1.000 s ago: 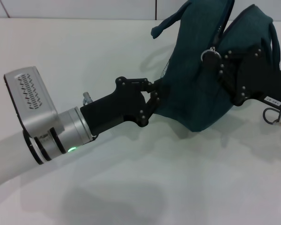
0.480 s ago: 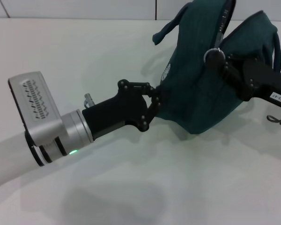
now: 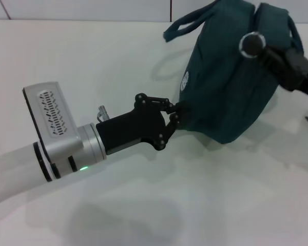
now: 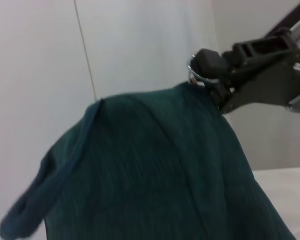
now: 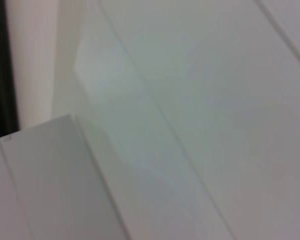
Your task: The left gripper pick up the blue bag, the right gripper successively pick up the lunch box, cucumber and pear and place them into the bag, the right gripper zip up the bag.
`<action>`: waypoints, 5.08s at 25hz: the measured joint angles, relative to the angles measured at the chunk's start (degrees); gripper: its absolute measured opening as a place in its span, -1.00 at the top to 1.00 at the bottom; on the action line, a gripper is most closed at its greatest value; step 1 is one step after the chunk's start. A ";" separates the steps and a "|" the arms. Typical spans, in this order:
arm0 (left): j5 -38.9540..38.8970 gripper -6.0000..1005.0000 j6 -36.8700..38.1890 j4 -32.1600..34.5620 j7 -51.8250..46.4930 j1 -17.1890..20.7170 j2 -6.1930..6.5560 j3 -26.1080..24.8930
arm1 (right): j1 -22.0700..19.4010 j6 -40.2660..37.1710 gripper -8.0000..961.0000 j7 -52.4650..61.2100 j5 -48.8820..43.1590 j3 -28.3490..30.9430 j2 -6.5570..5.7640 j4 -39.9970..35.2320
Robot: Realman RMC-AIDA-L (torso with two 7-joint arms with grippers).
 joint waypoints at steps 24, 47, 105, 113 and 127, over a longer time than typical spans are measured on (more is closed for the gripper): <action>-7.25 0.52 9.12 0.30 -4.38 2.39 0.00 1.53 | 0.28 3.46 0.96 -6.97 -0.29 -0.50 0.50 1.03; -10.57 0.08 6.60 1.97 -18.72 -3.68 0.00 1.38 | -0.47 3.03 0.96 -16.72 0.01 -4.88 0.74 1.19; -11.83 0.94 5.65 2.90 -0.16 0.08 0.37 9.49 | -3.36 4.65 0.95 -18.40 13.30 -3.81 0.39 1.42; -11.37 0.95 11.00 4.45 -1.44 1.85 1.41 9.53 | -4.80 6.58 0.95 -23.84 13.38 -1.64 0.24 1.51; -11.11 0.97 9.85 7.94 -13.49 5.39 5.12 5.13 | -6.77 3.10 0.95 -30.59 13.38 -0.53 0.56 1.57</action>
